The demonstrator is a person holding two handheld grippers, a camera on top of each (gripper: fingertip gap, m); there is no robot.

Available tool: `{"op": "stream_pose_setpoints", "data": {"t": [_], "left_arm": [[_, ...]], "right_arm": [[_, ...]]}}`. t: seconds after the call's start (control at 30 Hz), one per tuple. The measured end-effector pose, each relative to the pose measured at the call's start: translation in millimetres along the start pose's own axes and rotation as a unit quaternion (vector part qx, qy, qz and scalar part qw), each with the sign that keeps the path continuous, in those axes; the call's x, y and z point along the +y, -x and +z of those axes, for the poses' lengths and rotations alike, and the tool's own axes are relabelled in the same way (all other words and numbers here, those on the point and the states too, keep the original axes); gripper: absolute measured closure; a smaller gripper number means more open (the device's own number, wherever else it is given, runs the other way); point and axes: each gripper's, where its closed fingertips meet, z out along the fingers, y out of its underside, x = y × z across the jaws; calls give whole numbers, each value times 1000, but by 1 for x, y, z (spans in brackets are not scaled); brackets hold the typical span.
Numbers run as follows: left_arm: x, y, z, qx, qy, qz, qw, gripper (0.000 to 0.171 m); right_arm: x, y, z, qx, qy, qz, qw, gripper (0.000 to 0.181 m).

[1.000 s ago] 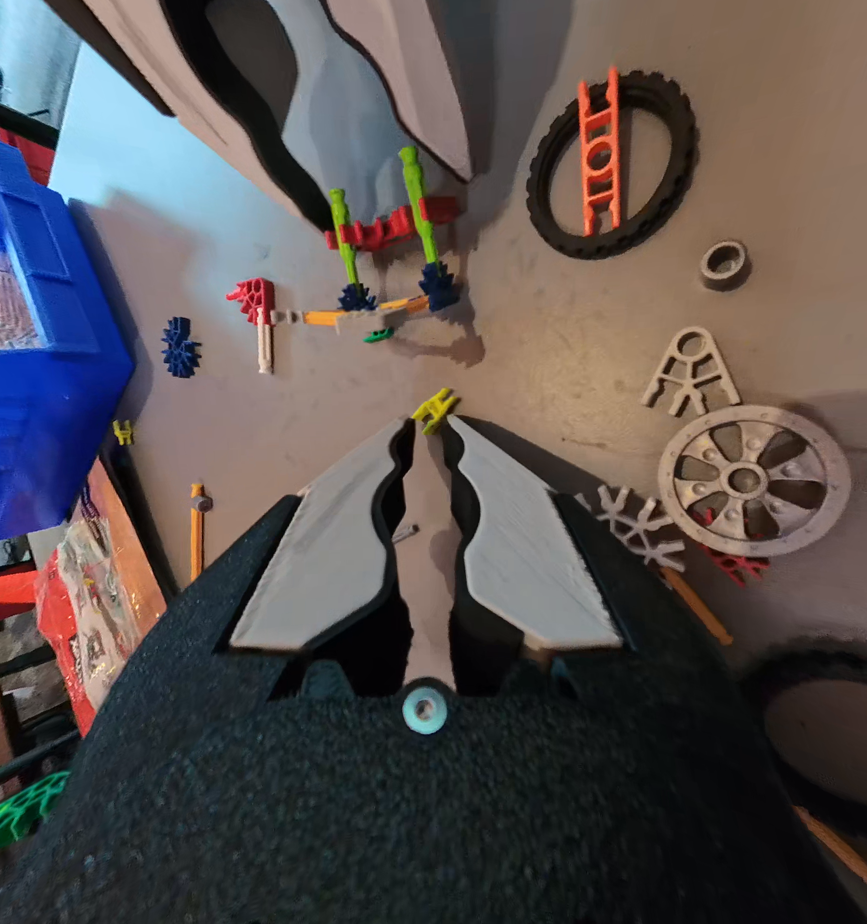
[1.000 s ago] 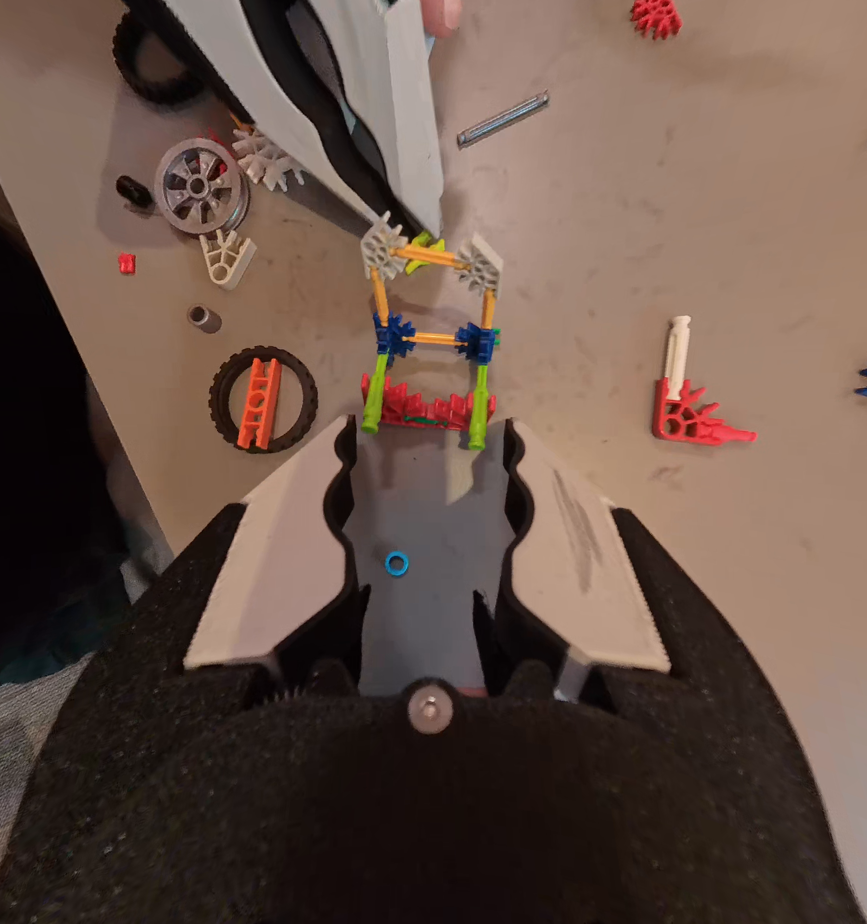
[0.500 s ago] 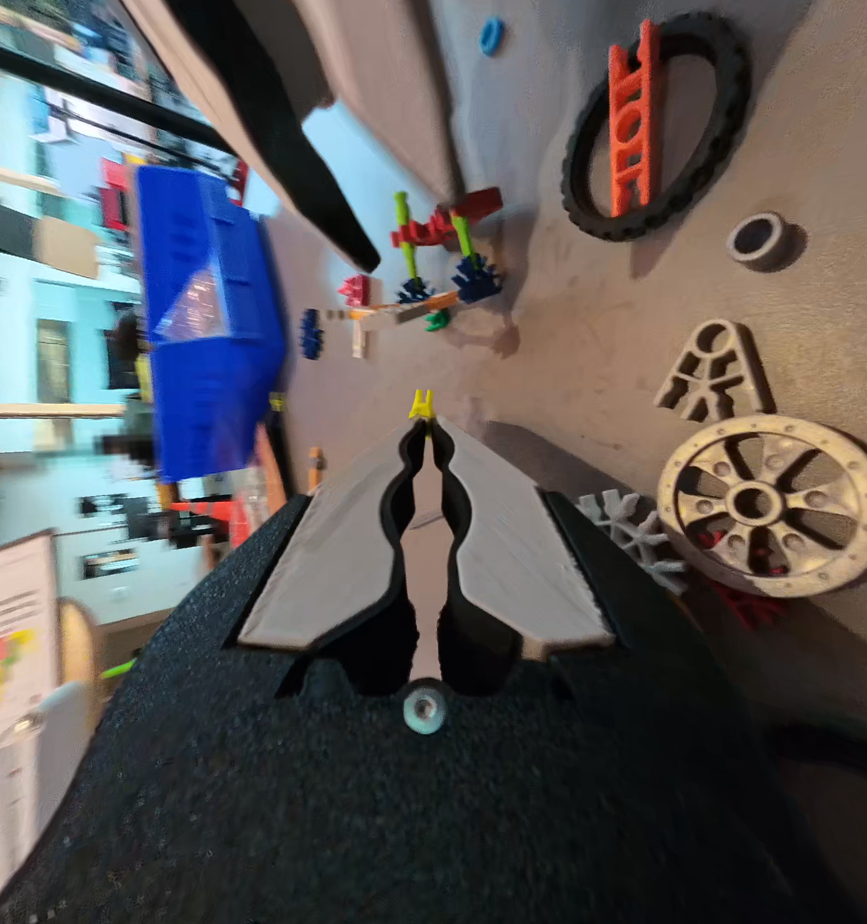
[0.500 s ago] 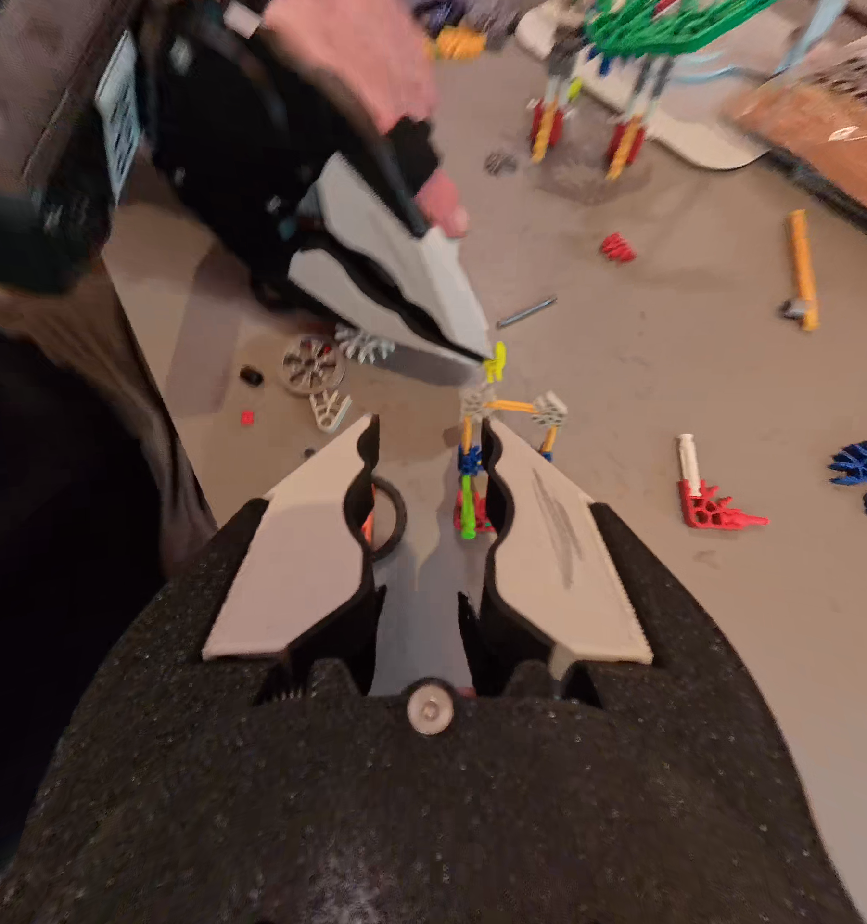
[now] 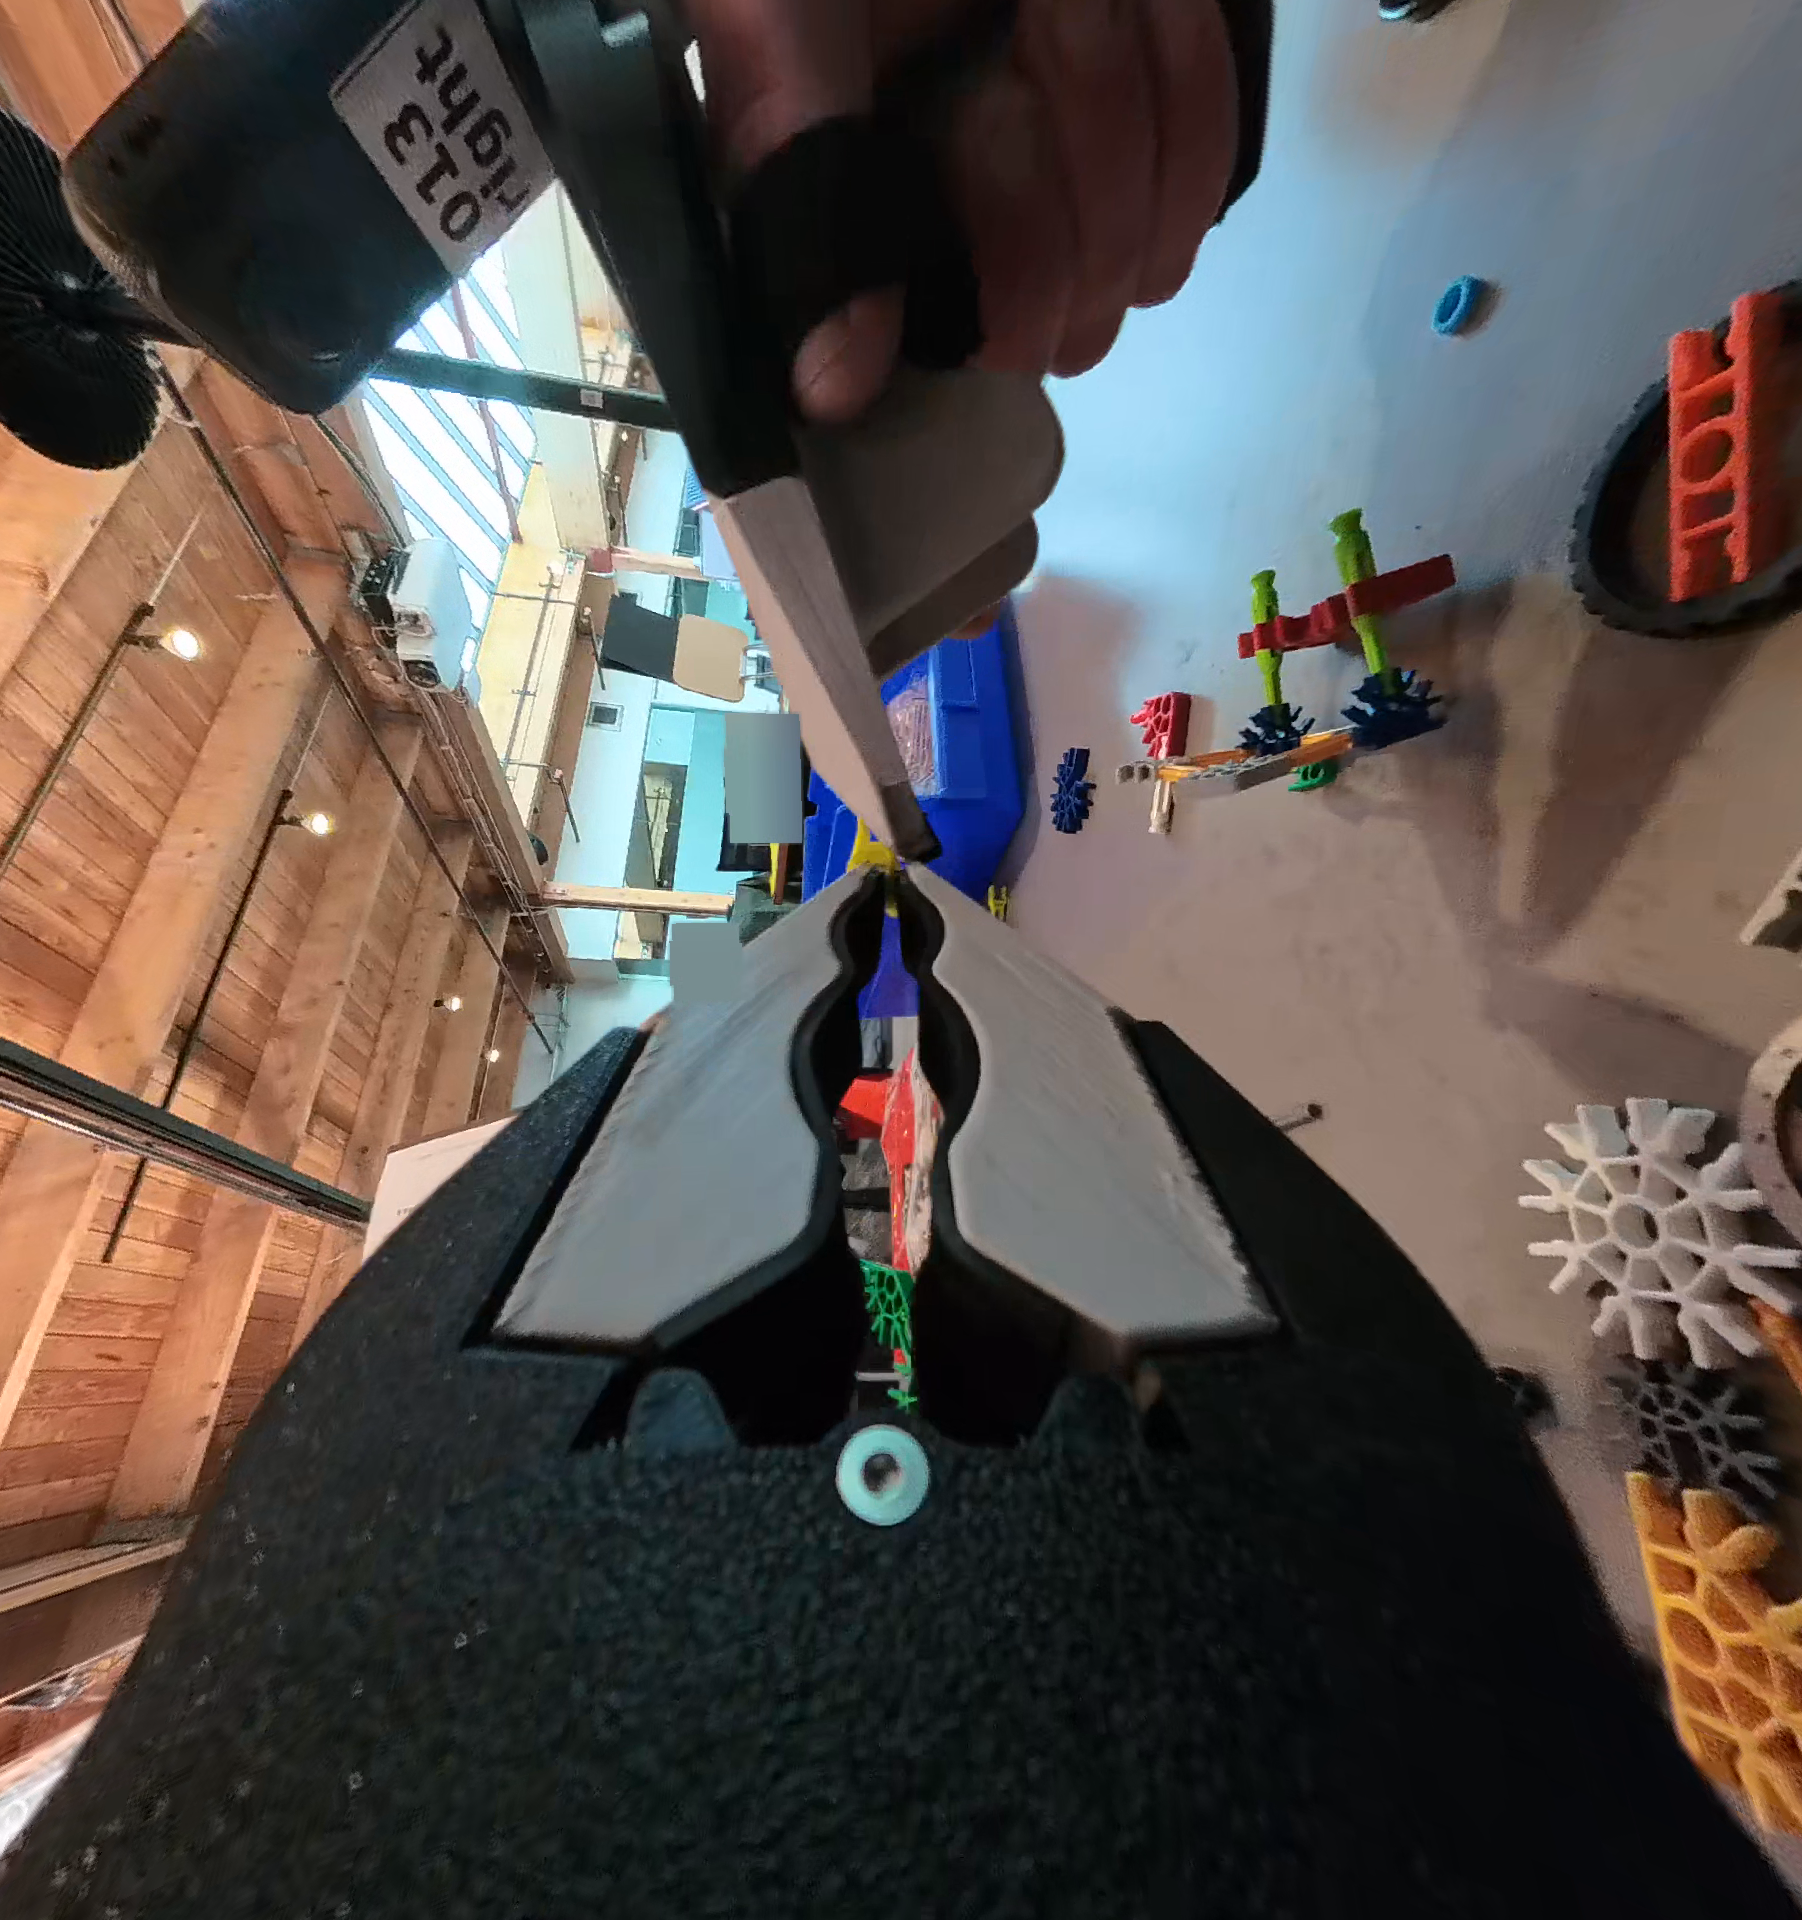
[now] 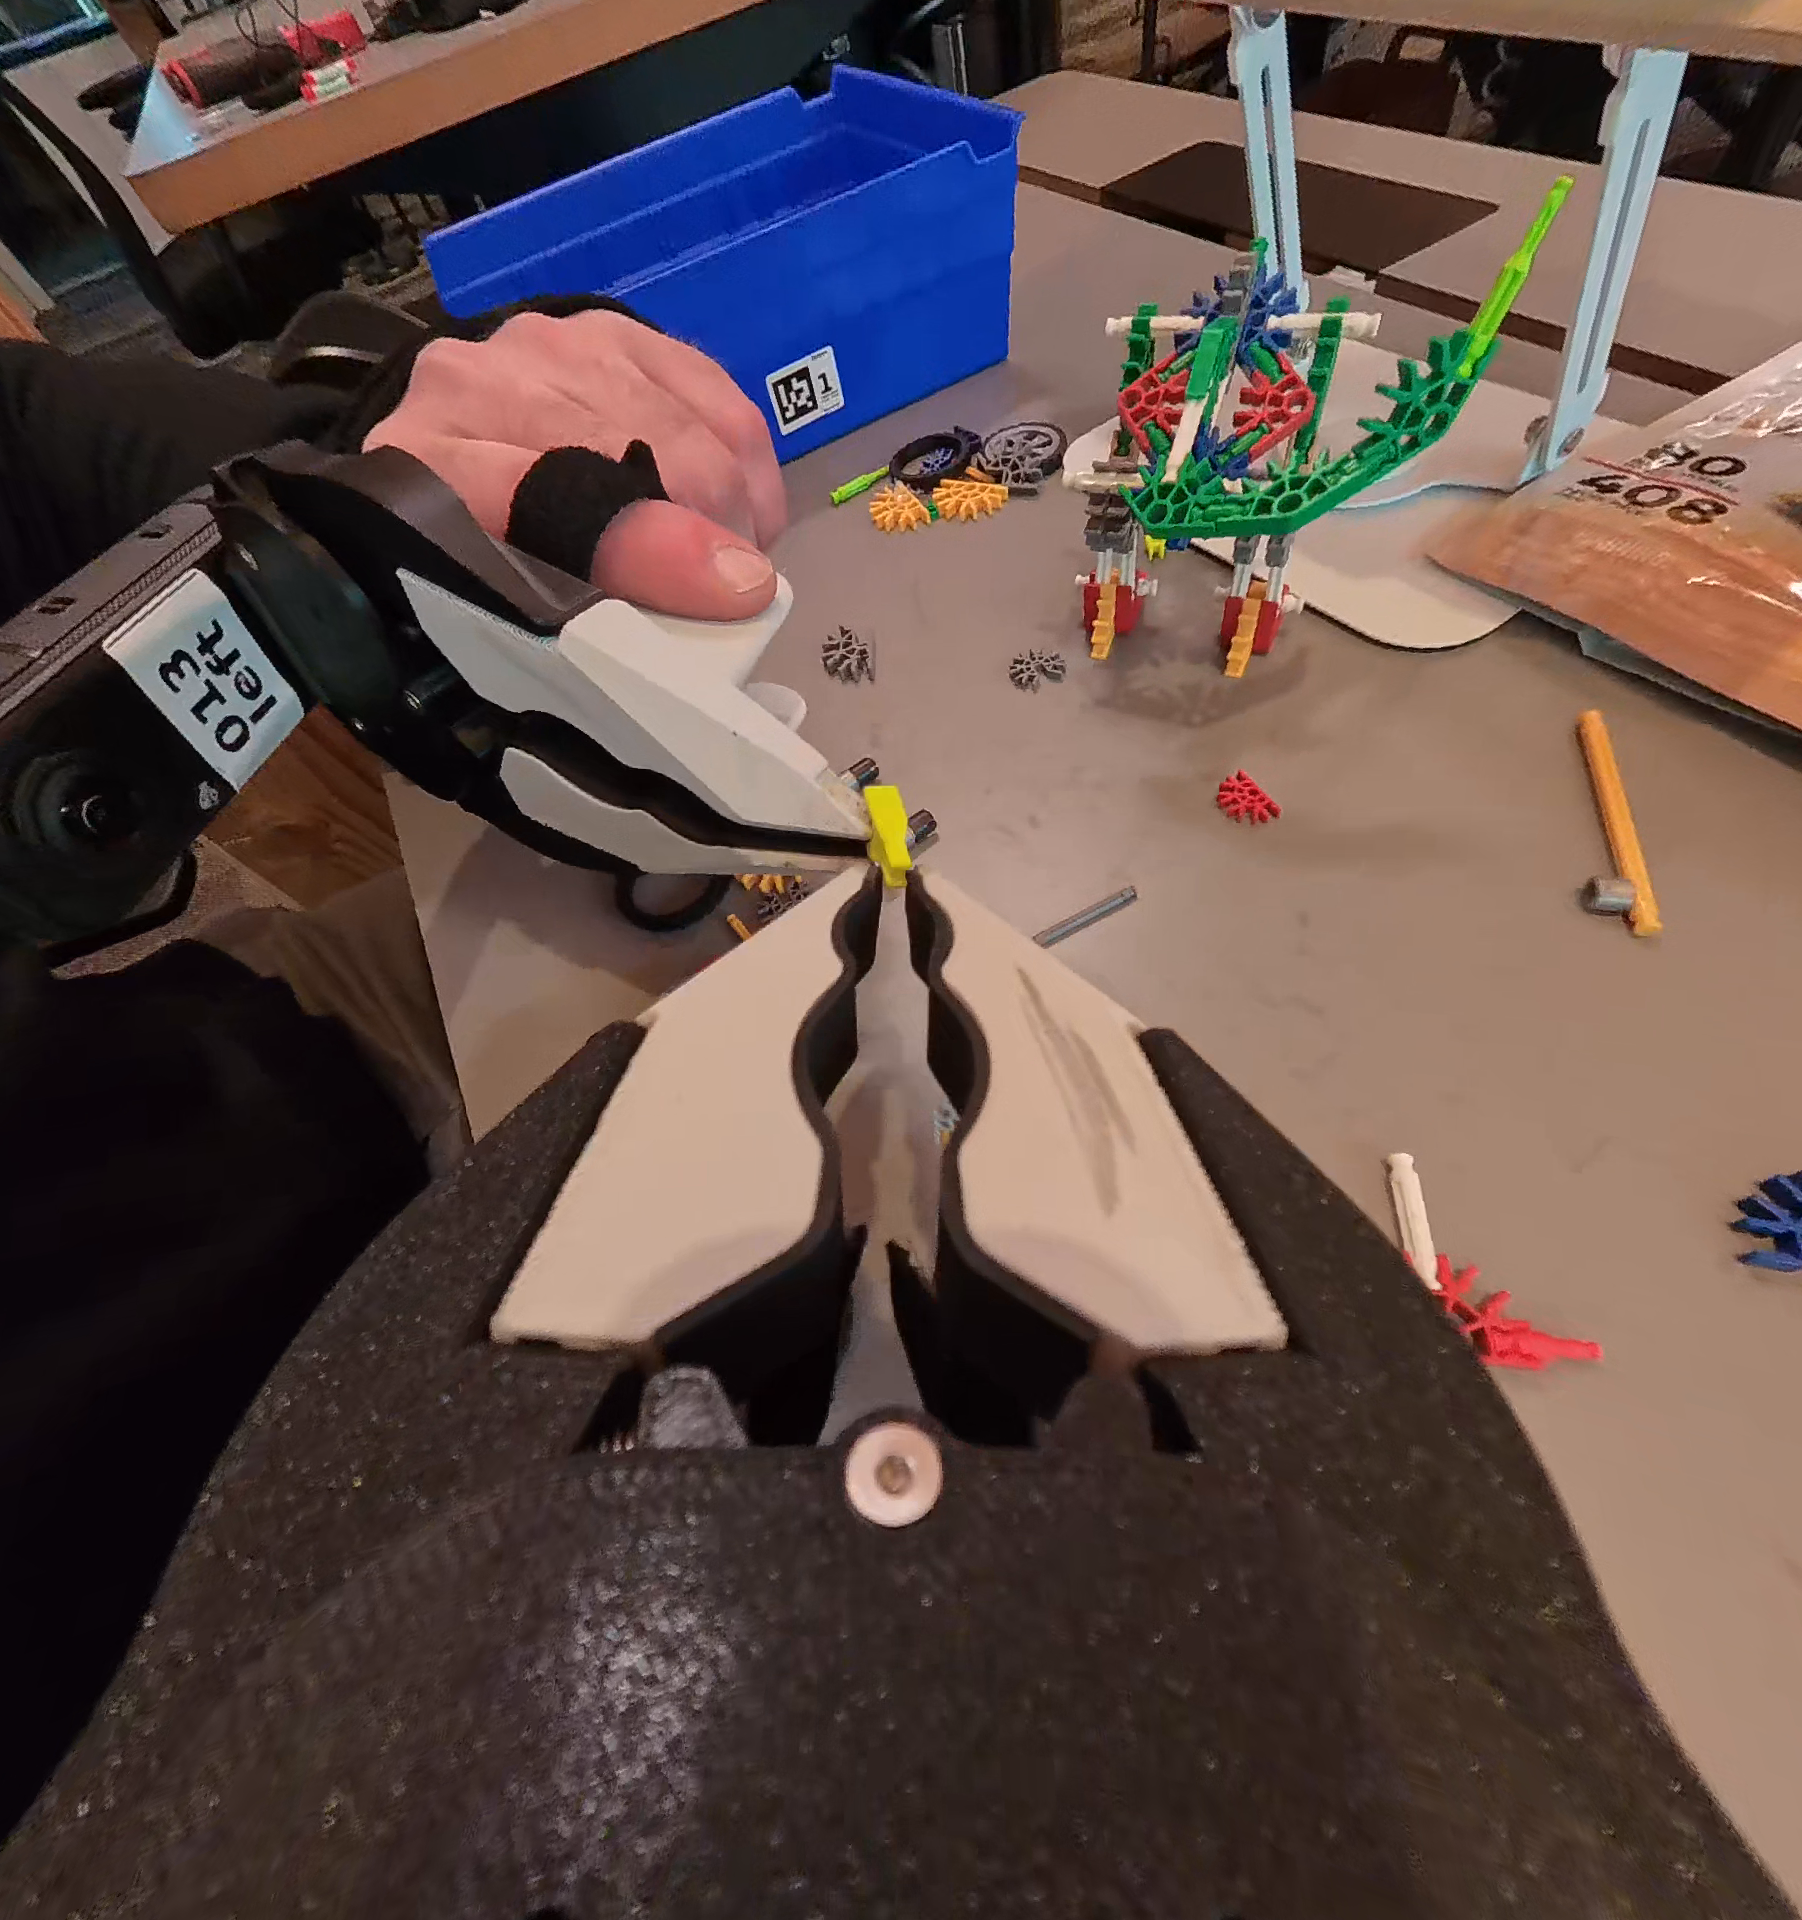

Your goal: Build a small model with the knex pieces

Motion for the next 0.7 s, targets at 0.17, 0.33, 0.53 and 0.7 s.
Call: {"op": "stream_pose_setpoints", "data": {"t": [0.17, 0.33, 0.53, 0.7], "left_arm": [[-3, 4, -6, -12, -6, -1, 1000, 171], [-1, 4, -10, -19, -3, -4, 1000, 171], [-2, 8, -14, -28, -8, -1, 1000, 171], [-4, 10, -15, -28, -19, -6, 999, 171]], "right_arm": [[-5, 5, 0, -15, -10, 8, 1000, 172], [-6, 8, 4, -27, -16, 17, 999, 177], [-11, 11, 3, -37, -31, 21, 999, 177], [-13, 14, 1, -49, -40, 18, 998, 177]]}}
